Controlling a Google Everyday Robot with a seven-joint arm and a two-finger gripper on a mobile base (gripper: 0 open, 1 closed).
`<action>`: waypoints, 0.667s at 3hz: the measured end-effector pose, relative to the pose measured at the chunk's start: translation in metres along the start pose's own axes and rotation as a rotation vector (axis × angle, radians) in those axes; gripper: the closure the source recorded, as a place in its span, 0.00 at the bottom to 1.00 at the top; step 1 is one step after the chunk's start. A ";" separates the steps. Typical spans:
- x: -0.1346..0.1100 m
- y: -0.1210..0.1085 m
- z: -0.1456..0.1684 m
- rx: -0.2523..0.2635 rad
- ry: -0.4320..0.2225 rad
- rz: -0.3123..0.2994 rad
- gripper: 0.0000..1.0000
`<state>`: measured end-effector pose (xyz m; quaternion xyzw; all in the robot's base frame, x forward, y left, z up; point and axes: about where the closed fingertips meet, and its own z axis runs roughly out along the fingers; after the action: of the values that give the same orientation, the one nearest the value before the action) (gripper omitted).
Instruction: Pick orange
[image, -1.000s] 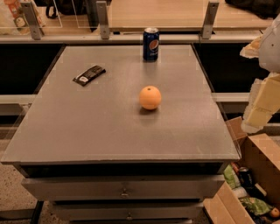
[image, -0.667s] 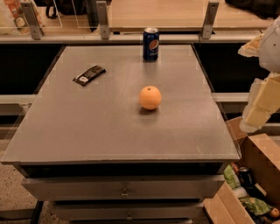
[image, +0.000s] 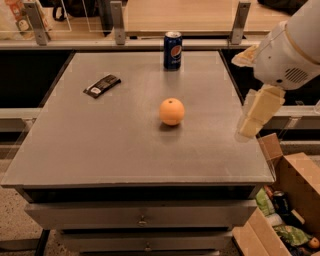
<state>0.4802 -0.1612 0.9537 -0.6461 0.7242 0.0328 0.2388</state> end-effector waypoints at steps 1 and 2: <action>-0.017 -0.014 0.035 -0.036 -0.096 -0.017 0.00; -0.040 -0.024 0.068 -0.067 -0.179 -0.036 0.00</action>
Offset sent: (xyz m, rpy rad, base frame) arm 0.0732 0.0936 -0.0590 0.2587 0.0300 0.1613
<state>0.5257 -0.1037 0.9156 -0.6610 0.6869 0.1103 0.2813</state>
